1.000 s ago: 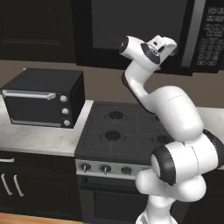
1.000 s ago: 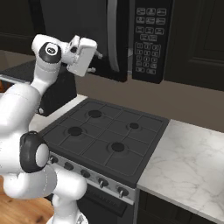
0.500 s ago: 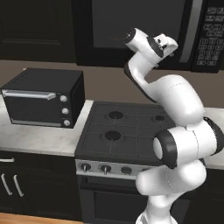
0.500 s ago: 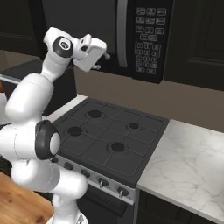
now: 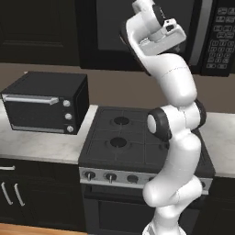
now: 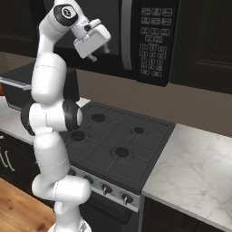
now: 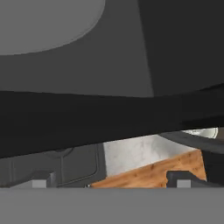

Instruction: Place the bowl containing the mushroom and carrot in the microwave. Close the microwave door and press the start button to microwave the meal.

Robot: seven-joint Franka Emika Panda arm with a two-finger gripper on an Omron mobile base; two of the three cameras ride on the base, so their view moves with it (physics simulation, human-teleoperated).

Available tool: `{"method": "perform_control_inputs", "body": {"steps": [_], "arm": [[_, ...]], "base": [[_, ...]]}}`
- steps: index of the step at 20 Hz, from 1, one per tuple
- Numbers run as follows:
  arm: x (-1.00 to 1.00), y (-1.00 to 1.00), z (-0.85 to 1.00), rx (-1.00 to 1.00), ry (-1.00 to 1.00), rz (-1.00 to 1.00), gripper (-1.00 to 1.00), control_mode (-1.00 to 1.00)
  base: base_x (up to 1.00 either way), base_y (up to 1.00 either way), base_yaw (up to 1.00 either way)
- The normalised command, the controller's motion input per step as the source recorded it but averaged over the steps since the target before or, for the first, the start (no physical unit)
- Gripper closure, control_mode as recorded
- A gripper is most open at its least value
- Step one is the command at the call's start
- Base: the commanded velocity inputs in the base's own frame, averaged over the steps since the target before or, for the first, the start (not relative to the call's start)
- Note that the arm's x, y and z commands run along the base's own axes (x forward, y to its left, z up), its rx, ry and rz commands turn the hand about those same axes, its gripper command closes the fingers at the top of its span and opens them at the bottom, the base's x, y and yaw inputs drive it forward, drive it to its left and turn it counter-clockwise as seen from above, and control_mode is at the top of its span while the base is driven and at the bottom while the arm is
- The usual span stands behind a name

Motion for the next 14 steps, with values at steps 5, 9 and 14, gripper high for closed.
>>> {"method": "perform_control_inputs", "body": {"steps": [5,9,14], "arm": [[-0.71,-0.61,-1.00,0.09,-0.88,0.18,-1.00,-1.00],[-0.95,-0.66,-1.00,0.10,-0.87,0.13,-1.00,-1.00],[-1.00,-0.64,-1.00,0.11,-0.86,0.13,-1.00,-1.00]], "base": [[0.00,0.00,0.00],[0.00,0.00,0.00],[0.00,0.00,0.00]]}}
